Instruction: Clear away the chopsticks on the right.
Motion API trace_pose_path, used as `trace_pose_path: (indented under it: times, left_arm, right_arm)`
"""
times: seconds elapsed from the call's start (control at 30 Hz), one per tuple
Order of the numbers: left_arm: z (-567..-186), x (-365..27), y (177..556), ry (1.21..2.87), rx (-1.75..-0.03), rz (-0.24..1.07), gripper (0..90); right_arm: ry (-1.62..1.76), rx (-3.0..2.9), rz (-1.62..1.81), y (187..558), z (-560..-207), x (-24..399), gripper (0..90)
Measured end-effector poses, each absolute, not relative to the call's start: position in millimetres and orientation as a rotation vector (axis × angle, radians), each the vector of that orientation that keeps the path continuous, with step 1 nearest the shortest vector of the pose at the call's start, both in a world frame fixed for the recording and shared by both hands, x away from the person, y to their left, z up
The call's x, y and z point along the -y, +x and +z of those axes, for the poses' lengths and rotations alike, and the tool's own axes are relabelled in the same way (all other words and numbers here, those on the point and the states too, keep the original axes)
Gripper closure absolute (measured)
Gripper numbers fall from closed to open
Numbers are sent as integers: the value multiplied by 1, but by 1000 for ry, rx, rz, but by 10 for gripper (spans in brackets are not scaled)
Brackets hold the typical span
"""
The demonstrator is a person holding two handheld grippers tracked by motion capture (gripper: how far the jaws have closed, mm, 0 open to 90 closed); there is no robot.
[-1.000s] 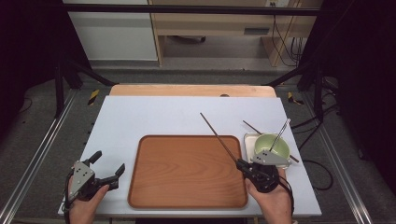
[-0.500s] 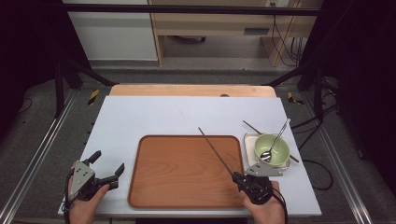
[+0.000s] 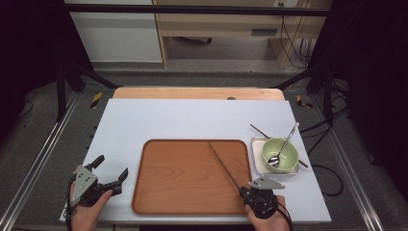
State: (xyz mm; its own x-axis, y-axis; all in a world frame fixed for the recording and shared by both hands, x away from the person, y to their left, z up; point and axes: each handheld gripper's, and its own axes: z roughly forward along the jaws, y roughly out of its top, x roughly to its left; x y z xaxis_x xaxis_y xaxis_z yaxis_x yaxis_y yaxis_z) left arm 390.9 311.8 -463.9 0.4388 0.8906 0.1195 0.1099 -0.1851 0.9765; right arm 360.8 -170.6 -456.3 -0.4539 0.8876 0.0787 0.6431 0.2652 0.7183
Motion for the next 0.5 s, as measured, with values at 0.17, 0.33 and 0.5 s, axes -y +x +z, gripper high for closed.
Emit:
trace_pose_path:
  times: [0.17, 0.33, 0.5]
  left_arm:
    - [-464, -311, 391, 1613, -890, 903, 59]
    - [-464, -310, 392, 1615, -888, 902, 60]
    - [-464, -311, 392, 1615, -889, 902, 60]
  right_arm:
    - [1427, -2199, 985, 362, -460, 169, 847]
    - [1423, -2194, 977, 364, -463, 172, 846]
    - [1433, -2207, 967, 364, -465, 171, 846]
